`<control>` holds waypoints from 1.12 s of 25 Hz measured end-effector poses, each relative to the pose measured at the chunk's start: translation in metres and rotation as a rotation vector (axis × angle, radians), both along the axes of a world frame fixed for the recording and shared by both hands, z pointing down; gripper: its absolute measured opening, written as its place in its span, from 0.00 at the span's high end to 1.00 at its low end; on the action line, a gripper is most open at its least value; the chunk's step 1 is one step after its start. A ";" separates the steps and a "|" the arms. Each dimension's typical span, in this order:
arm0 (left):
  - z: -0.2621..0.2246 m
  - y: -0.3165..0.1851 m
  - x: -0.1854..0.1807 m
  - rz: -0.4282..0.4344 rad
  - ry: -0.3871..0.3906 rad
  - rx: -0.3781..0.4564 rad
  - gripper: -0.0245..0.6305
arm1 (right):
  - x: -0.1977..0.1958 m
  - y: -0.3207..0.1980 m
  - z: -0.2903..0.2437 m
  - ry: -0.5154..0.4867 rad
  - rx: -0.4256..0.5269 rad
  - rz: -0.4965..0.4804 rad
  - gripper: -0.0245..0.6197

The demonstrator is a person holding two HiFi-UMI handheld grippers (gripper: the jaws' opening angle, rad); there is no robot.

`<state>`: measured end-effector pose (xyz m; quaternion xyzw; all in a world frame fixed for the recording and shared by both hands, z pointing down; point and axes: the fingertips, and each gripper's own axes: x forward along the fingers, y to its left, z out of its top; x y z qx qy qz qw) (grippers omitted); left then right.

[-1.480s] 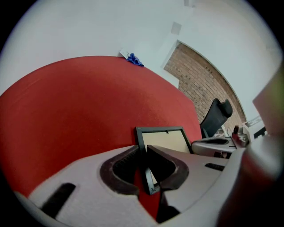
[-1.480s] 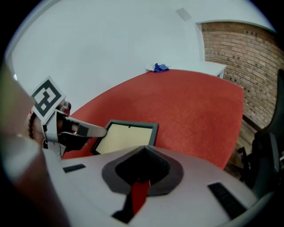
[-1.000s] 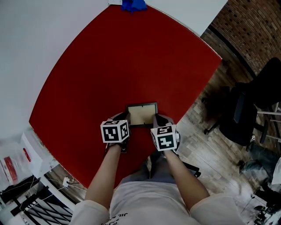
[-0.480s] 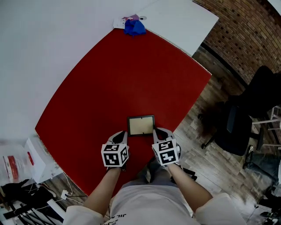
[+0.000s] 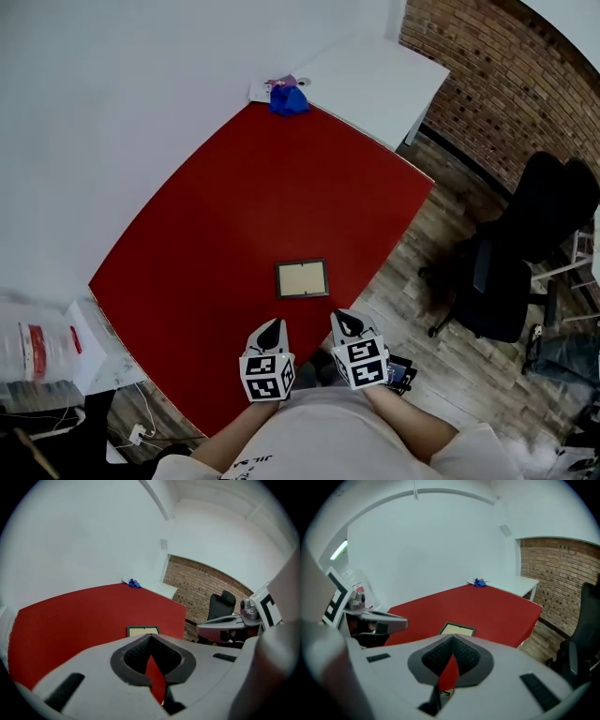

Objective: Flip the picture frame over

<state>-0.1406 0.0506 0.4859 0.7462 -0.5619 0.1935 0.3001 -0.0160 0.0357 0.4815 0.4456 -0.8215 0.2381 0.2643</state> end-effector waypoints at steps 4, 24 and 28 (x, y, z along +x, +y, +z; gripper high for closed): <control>-0.011 0.003 0.009 0.021 -0.031 0.037 0.95 | 0.001 0.005 -0.008 -0.010 0.028 -0.006 0.95; -0.022 0.009 0.016 0.042 -0.030 0.058 0.96 | 0.003 0.014 -0.020 -0.026 0.055 -0.006 0.95; -0.022 0.011 0.016 0.046 -0.029 0.058 0.96 | 0.003 0.017 -0.020 -0.026 0.058 -0.004 0.96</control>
